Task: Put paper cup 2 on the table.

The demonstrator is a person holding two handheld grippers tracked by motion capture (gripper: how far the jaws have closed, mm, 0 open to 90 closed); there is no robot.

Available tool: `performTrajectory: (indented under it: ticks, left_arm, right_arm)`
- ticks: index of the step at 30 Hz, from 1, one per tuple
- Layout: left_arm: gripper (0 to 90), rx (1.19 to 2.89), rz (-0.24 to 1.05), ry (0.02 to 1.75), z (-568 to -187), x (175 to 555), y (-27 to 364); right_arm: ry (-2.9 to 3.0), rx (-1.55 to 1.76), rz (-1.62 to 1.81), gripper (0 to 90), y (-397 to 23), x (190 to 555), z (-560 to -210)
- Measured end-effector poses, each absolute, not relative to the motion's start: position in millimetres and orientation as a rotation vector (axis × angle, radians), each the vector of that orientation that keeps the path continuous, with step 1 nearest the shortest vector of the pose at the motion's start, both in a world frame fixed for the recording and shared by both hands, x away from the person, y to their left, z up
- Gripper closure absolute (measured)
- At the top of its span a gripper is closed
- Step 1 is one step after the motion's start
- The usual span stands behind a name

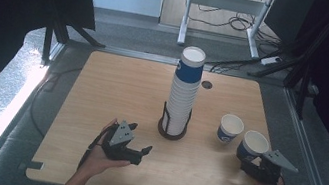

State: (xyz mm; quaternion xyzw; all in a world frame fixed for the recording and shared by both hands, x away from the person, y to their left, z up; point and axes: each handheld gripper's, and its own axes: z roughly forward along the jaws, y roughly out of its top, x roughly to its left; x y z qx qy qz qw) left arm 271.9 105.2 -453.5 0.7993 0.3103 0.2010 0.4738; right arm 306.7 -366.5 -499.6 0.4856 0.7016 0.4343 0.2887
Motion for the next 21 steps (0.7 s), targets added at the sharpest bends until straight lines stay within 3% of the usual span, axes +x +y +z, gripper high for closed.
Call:
performTrajectory:
  ticks: [21]
  left_arm:
    - [13.4,1.909,0.411,0.741,-447.0,268.6,104.9]
  right_arm:
    - [1.924,1.387,0.924,24.7,-370.6,326.2,-513.1]
